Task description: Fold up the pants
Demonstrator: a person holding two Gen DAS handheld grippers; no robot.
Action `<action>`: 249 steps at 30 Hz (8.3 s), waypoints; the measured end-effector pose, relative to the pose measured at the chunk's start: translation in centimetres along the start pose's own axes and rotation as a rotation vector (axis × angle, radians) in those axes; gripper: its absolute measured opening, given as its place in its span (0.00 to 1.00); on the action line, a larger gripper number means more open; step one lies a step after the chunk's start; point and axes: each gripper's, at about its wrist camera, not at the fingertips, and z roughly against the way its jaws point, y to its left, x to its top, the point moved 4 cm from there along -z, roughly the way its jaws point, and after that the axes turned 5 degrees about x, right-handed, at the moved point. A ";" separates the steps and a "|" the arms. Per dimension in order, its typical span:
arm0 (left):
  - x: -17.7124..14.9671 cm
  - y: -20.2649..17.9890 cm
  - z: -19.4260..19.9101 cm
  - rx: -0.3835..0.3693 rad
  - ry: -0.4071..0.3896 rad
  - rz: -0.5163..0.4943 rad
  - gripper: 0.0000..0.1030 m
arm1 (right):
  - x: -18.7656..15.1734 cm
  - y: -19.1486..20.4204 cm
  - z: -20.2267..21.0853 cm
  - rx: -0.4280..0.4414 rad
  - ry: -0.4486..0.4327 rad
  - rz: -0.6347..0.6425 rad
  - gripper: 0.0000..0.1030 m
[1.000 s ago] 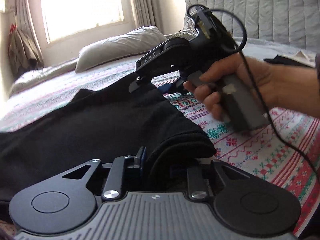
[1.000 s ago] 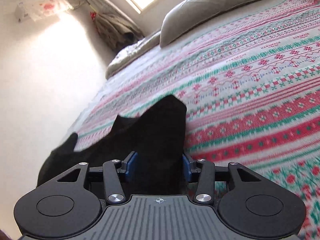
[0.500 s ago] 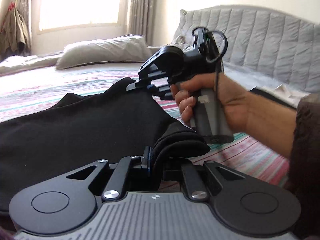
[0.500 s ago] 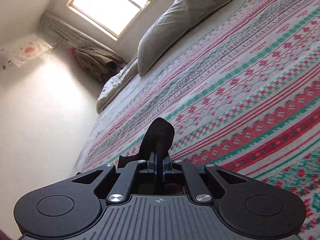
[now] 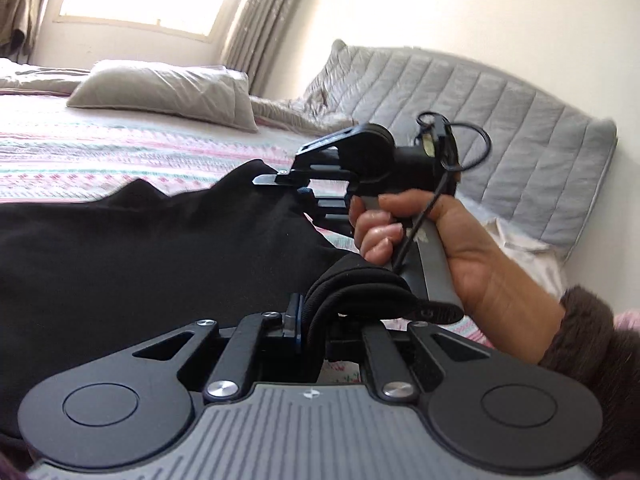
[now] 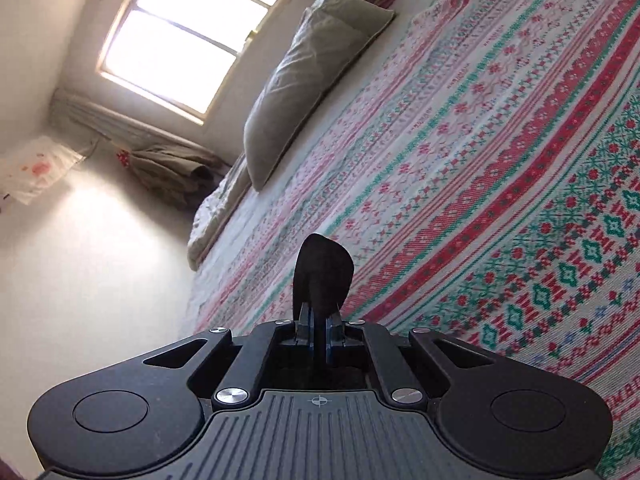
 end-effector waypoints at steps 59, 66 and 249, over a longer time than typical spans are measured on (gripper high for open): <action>3.6 23.4 13.2 0.569 0.009 0.247 0.92 | -14.2 16.4 -18.1 -0.039 0.287 0.328 0.69; 5.0 27.3 9.6 0.506 0.139 0.263 1.00 | -13.5 12.1 -13.0 -0.085 0.315 0.360 0.76; -0.9 4.3 -1.3 0.720 0.237 0.022 1.00 | -16.1 6.9 3.6 -0.540 0.033 0.810 0.98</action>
